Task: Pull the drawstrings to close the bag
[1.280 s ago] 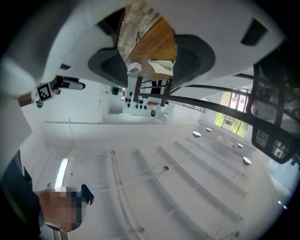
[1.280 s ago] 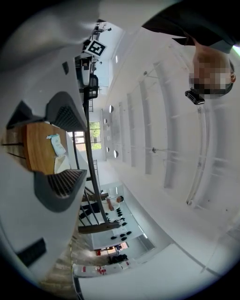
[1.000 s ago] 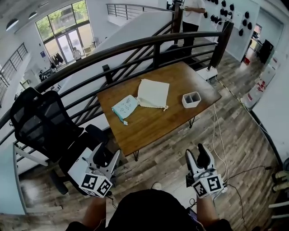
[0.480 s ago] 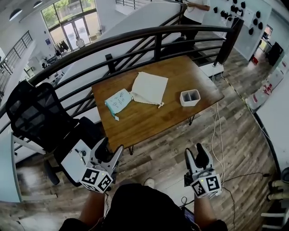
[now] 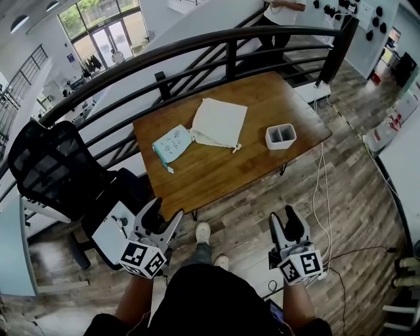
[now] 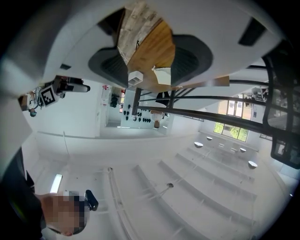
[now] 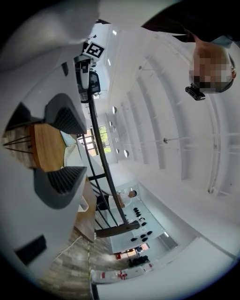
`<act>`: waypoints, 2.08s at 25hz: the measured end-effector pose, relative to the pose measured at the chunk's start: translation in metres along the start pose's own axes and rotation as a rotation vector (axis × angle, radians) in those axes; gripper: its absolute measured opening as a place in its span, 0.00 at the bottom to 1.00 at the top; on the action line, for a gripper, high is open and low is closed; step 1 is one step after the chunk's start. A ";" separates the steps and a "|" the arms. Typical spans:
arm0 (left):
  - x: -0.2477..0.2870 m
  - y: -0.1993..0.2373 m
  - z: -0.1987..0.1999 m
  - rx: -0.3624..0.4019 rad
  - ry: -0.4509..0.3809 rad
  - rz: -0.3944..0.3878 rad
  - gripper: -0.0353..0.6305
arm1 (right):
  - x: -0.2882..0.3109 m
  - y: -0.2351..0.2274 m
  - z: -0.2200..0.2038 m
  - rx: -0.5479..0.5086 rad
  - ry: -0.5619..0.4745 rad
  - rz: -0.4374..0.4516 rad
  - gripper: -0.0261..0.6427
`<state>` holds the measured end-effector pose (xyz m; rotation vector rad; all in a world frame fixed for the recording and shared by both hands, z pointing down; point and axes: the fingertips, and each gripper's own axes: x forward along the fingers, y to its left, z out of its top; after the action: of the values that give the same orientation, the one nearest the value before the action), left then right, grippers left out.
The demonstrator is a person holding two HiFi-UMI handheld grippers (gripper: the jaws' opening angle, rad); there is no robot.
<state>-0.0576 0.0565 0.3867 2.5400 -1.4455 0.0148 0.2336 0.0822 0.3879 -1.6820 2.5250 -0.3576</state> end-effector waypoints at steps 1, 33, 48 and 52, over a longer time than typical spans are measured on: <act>0.006 0.003 -0.001 0.002 0.002 -0.006 0.49 | 0.002 -0.001 0.000 -0.005 0.001 -0.008 0.36; 0.145 0.143 0.021 -0.028 -0.031 -0.133 0.65 | 0.229 0.013 -0.017 -0.191 0.154 0.011 0.35; 0.141 0.172 -0.011 -0.047 0.072 -0.074 0.65 | 0.292 0.020 -0.084 -0.295 0.370 0.110 0.34; 0.144 0.173 -0.016 -0.037 0.086 -0.062 0.64 | 0.315 0.014 -0.106 -0.320 0.428 0.137 0.34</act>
<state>-0.1286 -0.1473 0.4509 2.5196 -1.3231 0.0854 0.0762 -0.1869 0.5047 -1.6632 3.1381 -0.3487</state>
